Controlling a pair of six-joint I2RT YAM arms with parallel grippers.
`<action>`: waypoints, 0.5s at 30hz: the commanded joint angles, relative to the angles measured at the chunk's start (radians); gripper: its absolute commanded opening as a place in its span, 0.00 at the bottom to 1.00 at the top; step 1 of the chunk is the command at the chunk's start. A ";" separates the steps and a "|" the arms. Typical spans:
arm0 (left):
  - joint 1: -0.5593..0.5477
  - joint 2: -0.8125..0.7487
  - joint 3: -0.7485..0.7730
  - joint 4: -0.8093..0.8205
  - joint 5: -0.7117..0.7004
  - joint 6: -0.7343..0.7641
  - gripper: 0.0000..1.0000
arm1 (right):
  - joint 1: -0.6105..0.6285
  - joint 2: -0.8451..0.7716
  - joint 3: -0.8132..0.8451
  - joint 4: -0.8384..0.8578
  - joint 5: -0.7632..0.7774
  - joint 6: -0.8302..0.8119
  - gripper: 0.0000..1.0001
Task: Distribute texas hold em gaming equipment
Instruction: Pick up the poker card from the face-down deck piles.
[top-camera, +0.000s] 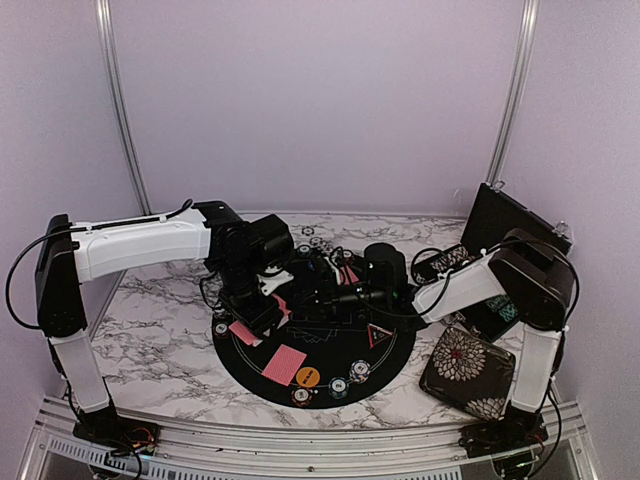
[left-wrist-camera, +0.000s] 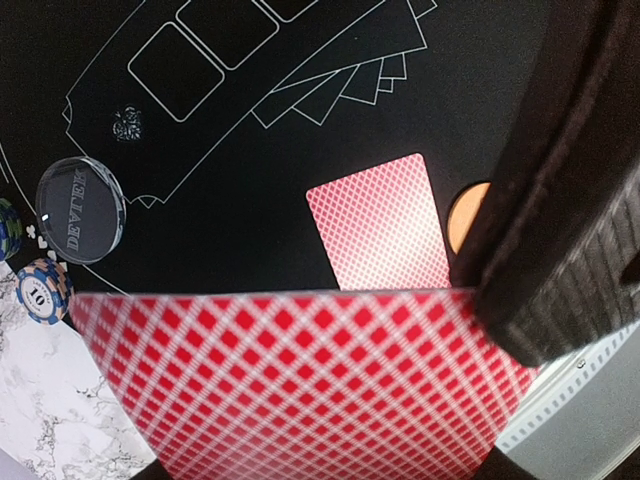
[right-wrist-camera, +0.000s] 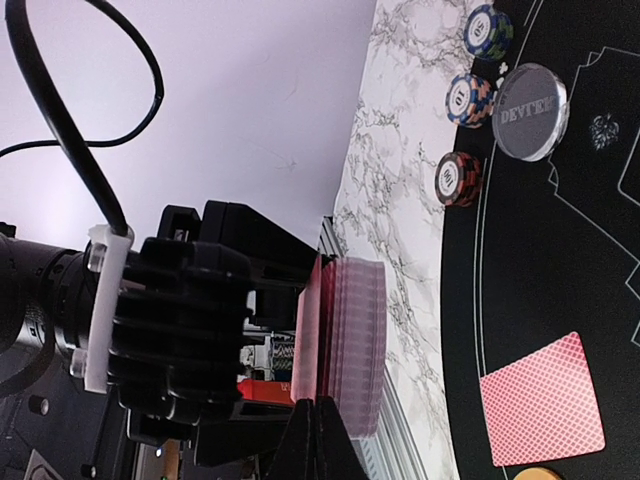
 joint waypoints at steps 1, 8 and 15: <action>0.002 -0.024 0.018 -0.021 -0.003 0.007 0.45 | -0.009 0.021 -0.020 0.111 -0.027 0.062 0.00; 0.002 -0.026 0.017 -0.021 -0.009 0.006 0.45 | -0.024 0.011 -0.040 0.160 -0.032 0.098 0.00; 0.001 -0.030 0.018 -0.021 -0.014 0.003 0.45 | -0.040 0.007 -0.063 0.207 -0.041 0.133 0.00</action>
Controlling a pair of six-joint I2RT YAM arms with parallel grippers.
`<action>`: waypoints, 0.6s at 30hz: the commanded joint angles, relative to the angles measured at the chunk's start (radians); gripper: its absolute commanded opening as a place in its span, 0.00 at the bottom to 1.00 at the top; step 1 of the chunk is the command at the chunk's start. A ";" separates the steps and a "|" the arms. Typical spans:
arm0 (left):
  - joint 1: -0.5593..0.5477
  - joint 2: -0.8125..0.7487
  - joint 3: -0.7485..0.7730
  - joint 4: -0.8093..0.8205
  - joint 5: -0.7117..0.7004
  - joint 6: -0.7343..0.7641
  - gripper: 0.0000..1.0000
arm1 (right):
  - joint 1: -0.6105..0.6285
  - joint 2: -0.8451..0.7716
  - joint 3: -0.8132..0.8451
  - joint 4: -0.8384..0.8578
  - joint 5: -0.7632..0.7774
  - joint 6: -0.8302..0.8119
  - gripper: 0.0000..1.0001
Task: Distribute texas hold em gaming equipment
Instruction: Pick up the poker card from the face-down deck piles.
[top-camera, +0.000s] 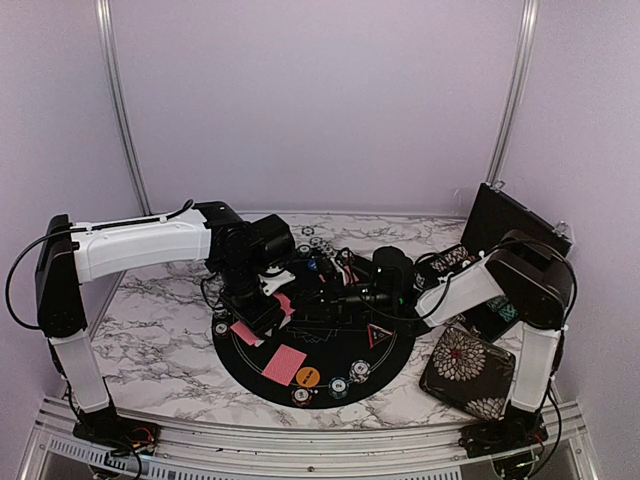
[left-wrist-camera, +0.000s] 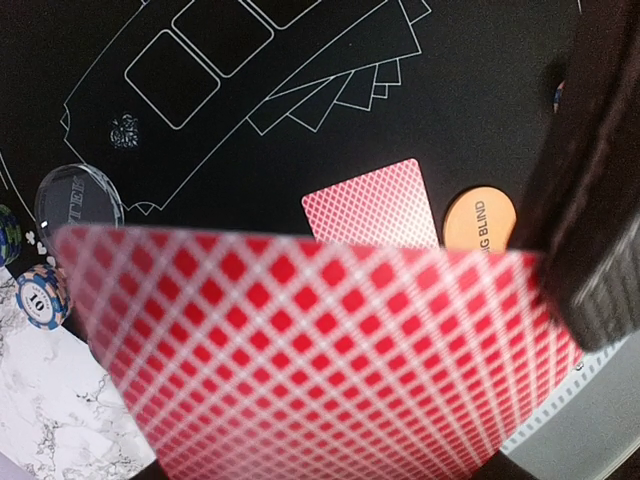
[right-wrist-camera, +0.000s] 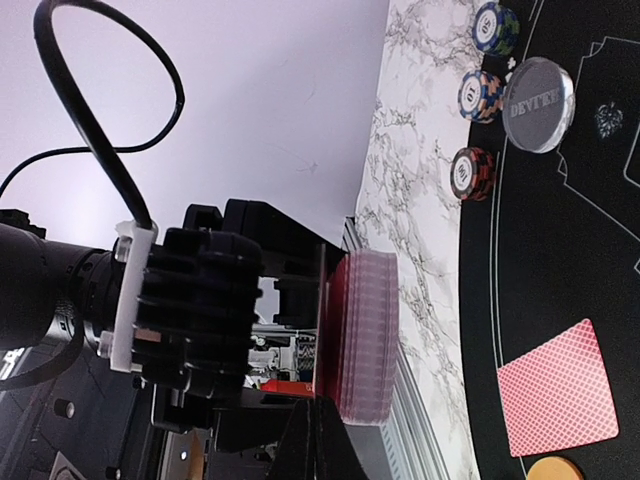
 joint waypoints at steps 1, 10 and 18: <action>0.003 -0.030 0.018 -0.033 -0.018 0.000 0.45 | -0.023 -0.002 -0.012 0.064 -0.021 0.028 0.00; 0.004 -0.033 0.017 -0.033 -0.018 0.000 0.45 | -0.045 -0.026 -0.029 0.043 -0.020 0.017 0.00; 0.008 -0.037 0.015 -0.033 -0.022 -0.001 0.45 | -0.082 -0.054 -0.039 0.021 -0.027 0.003 0.00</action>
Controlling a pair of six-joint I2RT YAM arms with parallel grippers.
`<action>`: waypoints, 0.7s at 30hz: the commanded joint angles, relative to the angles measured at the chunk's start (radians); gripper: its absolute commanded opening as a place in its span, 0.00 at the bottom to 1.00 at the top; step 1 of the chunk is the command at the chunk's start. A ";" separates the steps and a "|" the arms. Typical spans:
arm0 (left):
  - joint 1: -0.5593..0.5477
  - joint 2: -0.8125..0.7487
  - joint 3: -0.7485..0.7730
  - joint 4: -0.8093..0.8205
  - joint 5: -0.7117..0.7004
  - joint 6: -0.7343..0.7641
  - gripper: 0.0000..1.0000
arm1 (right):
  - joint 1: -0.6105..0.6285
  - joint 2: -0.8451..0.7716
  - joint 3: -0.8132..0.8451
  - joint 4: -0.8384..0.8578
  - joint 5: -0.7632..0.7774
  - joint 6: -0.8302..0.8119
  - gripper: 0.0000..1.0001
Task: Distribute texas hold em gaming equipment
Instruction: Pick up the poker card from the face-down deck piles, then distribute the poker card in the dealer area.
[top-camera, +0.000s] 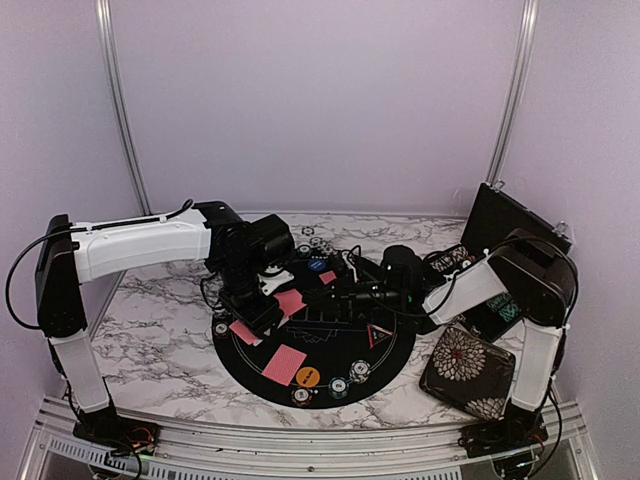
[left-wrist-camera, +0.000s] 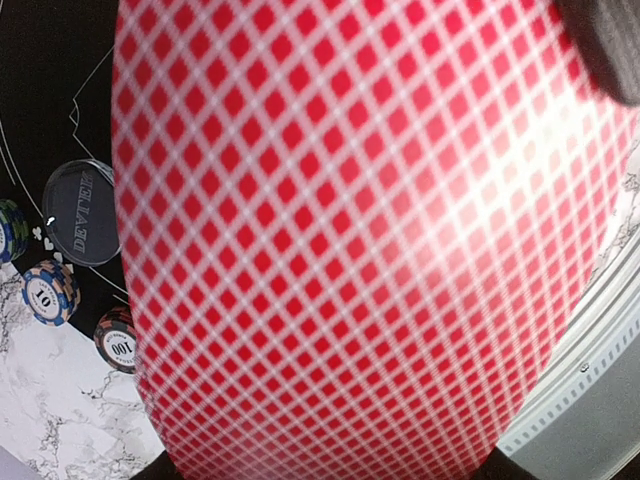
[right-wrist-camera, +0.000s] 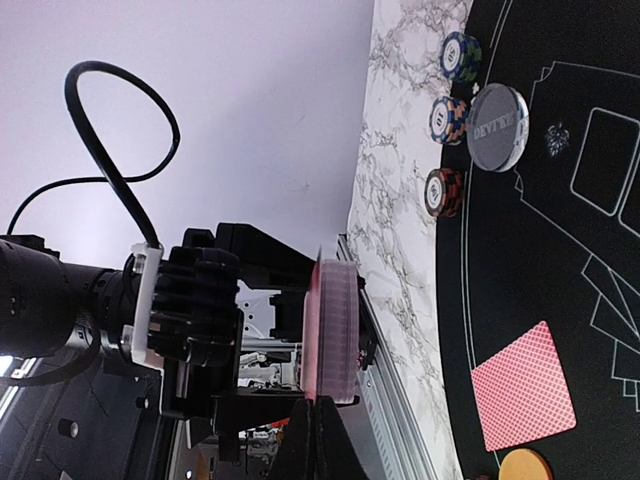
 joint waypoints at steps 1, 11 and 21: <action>0.007 -0.037 0.015 -0.028 -0.014 -0.001 0.45 | -0.028 -0.051 -0.002 -0.001 -0.019 -0.016 0.00; 0.012 -0.047 0.005 -0.027 -0.014 -0.006 0.45 | -0.060 -0.078 -0.020 0.005 -0.030 -0.005 0.00; 0.022 -0.069 -0.024 -0.020 -0.012 -0.011 0.45 | -0.113 -0.093 -0.034 -0.044 -0.037 -0.040 0.00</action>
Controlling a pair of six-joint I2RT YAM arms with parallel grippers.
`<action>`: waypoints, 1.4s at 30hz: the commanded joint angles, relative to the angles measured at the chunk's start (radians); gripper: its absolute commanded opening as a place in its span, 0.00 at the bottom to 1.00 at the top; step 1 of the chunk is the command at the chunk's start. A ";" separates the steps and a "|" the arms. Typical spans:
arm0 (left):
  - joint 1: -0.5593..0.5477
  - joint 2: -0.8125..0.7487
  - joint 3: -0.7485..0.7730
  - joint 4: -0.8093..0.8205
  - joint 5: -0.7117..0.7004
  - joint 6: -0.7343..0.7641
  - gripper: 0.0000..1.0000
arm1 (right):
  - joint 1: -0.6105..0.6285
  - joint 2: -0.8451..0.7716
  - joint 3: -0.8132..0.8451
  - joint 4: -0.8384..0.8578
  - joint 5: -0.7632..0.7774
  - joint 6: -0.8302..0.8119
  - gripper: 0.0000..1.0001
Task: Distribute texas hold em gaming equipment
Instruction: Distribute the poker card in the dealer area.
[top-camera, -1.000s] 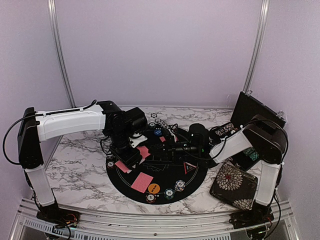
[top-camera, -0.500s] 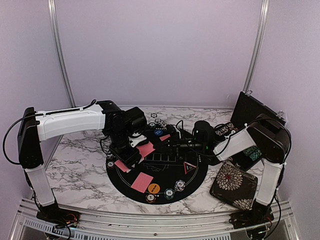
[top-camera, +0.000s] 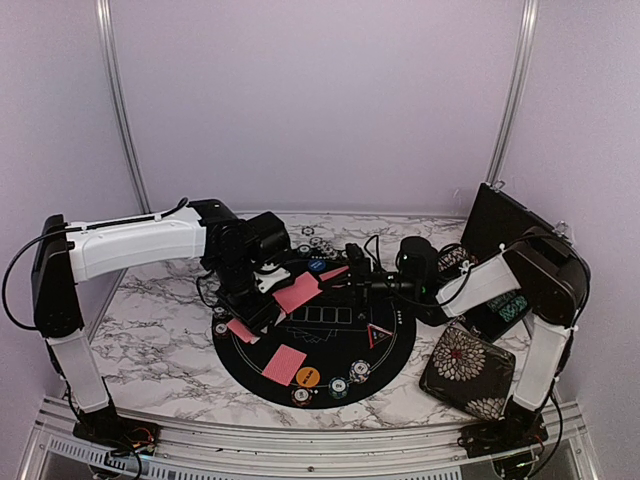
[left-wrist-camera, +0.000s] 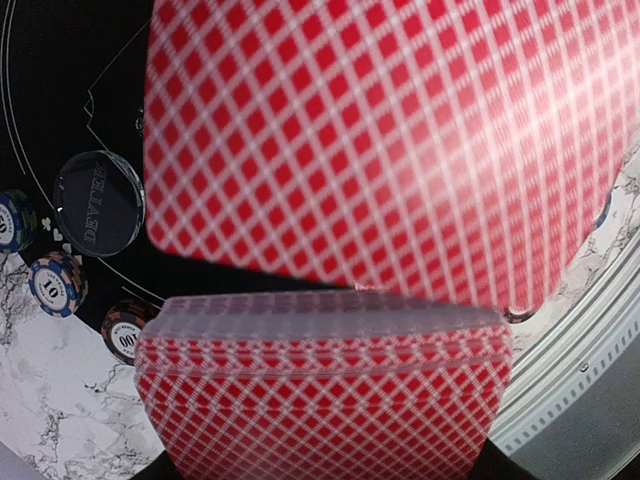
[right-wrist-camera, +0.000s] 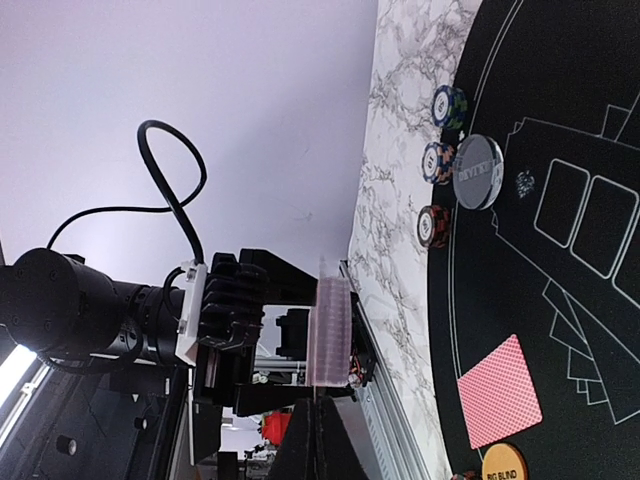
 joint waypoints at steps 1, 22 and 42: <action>0.010 -0.054 -0.017 -0.019 -0.008 -0.007 0.45 | -0.024 -0.031 -0.001 -0.030 -0.015 -0.034 0.00; 0.057 -0.082 -0.049 0.001 0.013 0.000 0.45 | -0.087 0.156 0.222 -0.326 0.019 -0.272 0.00; 0.082 -0.095 -0.068 0.011 0.015 0.002 0.45 | 0.033 0.358 0.501 -0.583 0.075 -0.434 0.00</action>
